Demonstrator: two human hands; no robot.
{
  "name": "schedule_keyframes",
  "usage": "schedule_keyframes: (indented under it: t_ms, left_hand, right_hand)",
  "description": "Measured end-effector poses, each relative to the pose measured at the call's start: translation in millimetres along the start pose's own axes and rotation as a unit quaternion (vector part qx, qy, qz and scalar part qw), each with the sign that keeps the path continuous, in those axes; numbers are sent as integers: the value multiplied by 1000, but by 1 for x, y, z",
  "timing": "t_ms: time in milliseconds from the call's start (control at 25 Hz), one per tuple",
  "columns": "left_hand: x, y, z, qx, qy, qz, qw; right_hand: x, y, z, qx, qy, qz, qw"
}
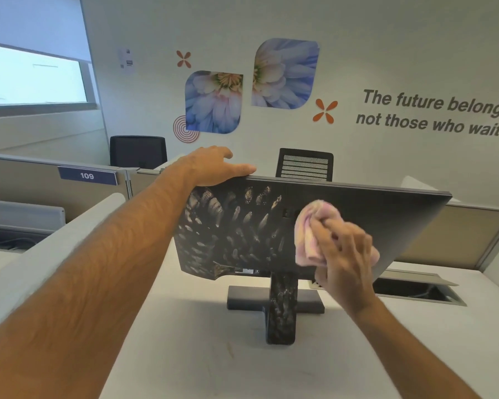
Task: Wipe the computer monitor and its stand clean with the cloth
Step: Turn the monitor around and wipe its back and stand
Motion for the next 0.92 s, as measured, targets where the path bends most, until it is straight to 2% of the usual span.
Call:
schedule_keyframes:
  t_ms: [120, 200, 240, 360, 400, 440, 560, 600, 640, 680, 720, 760, 800, 840, 920]
  left_hand:
    - [3, -10, -16, -33, 5, 6, 999]
    - [3, -14, -31, -59, -5, 1, 998]
    - [2, -15, -36, -68, -8, -4, 998]
    - [3, -15, -37, -82, -5, -6, 997]
    - [4, -15, -35, -88, -4, -3, 996]
    - [5, -15, -34, -93, -5, -2, 996]
    - [8, -16, -35, -100, -9, -4, 995]
    - [8, -17, -35, -101, -12, -3, 995]
    - [8, -17, -36, -104, -15, -1, 995]
    - [9, -17, -36, -107, -15, 1, 994]
    - [9, -17, -36, -110, -16, 5, 994]
    - [9, -17, -36, -113, -16, 8, 993]
    - [9, -17, -36, -113, -15, 11, 993]
    - [9, -17, -37, -112, -13, 13, 994]
    - [7, -16, -37, -108, -8, 9, 994]
  right_hand:
    - [-49, -7, 3, 6, 100, 13, 995]
    - [-57, -6, -9, 21, 120, 8, 993]
    - [-53, -3, -18, 32, 89, -3, 996]
    - [-32, 7, -47, 34, -96, -62, 993]
    - [-32, 5, -48, 30, -124, -66, 990]
    - [-36, 2, -44, 27, -111, -56, 992]
    - [-63, -6, -25, 18, 105, -20, 994]
    - [-68, -7, -29, 15, 131, -16, 991]
    - [-68, -6, -40, 19, 94, -19, 995]
    - [-62, -1, -55, 27, 6, -36, 999]
    - [-51, 4, -71, 30, -97, -67, 993]
    - [-42, 6, -80, 33, -164, -94, 981]
    - [-39, 5, -80, 30, -173, -98, 980]
    - [-44, 3, -73, 23, -126, -81, 988]
    - [-64, -3, -52, 7, 61, -28, 998]
Point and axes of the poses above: each hand's wrist, its own x-axis away from the middle knuckle, its own y-axis out of the palm, z = x × y, the point moved 4 cm from there along -x, towards the middle knuckle, and after that the axes turned 14 degrees about x, right-handed, at the moved point
